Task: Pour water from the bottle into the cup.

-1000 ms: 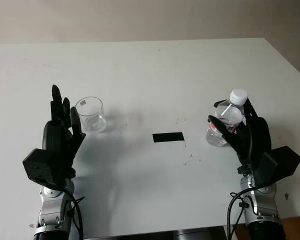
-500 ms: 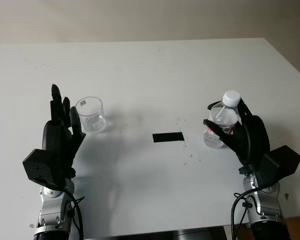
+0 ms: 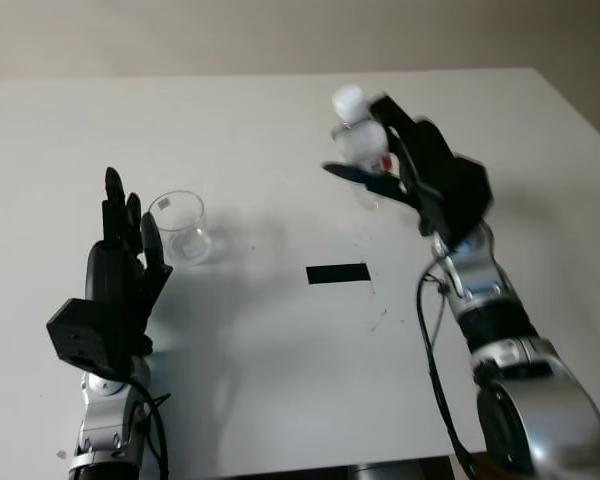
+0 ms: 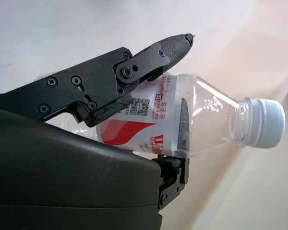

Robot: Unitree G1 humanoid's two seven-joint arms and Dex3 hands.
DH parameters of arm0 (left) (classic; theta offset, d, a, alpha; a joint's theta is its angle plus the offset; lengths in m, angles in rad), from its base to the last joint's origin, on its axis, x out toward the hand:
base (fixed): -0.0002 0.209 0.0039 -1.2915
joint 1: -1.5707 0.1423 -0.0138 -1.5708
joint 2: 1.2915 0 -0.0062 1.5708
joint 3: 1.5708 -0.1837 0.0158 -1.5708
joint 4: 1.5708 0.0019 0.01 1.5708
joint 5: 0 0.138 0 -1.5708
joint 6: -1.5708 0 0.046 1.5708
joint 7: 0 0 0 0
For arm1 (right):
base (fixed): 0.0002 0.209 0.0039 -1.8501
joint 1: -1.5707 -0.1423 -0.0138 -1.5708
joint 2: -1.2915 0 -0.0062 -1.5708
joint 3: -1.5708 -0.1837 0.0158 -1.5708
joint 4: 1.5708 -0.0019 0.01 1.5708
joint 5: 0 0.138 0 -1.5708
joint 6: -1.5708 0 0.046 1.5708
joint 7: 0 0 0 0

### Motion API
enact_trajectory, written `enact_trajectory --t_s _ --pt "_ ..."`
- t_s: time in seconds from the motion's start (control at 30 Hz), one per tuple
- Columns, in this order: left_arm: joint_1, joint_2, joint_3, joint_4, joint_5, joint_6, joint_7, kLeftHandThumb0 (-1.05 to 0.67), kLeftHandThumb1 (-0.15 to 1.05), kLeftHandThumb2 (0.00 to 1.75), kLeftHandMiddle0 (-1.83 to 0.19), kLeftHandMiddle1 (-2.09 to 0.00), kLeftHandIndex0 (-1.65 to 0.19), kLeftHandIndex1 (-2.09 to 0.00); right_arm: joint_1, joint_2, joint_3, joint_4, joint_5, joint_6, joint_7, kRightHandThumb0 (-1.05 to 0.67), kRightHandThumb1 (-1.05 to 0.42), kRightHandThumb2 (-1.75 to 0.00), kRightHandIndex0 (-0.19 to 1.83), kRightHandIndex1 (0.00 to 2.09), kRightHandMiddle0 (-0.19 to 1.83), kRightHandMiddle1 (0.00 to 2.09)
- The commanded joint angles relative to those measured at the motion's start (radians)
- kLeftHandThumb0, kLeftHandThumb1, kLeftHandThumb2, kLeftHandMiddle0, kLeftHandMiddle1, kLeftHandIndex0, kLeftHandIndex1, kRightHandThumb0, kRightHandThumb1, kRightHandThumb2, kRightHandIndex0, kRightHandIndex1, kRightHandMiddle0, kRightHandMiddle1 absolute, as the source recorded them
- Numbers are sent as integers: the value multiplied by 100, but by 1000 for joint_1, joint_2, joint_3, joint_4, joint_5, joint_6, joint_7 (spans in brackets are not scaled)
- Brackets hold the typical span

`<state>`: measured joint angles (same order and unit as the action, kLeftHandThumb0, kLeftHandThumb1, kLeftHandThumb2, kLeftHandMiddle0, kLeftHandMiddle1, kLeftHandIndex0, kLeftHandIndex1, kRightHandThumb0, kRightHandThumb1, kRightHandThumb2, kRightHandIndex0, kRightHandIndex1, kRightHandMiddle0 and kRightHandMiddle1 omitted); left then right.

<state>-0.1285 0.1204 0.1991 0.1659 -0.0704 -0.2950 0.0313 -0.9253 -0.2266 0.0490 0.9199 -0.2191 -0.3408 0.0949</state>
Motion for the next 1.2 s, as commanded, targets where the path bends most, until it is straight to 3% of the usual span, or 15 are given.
enact_trajectory --t_s 0.0,0.33,0.5,0.87,1.17 --pt "2 -13 -4 -18 1 -2 7 -75 105 76 19 -24 14 0 -85 15 21 64 -17 -1 -12 -14 -105 -12 99 209 87 209" --pt "5 -18 -5 -28 8 9 22 -79 105 76 19 -25 14 0 -242 69 98 248 -89 14 -72 -17 -105 -13 99 209 90 209" --pt "1 -22 -6 -29 5 12 26 -79 105 76 19 -25 14 0 -271 75 155 277 -152 -6 -114 -15 -105 -14 88 209 69 209" --pt "-3 -34 -9 -28 15 6 37 -77 105 76 19 -29 11 0 -343 59 375 309 -417 -72 -333 -16 -103 -10 92 209 61 209" --pt "-6 -52 -21 -24 33 2 54 -79 105 75 19 -28 12 0 -402 69 505 333 -557 -86 -429 -18 -104 -7 81 209 30 209"
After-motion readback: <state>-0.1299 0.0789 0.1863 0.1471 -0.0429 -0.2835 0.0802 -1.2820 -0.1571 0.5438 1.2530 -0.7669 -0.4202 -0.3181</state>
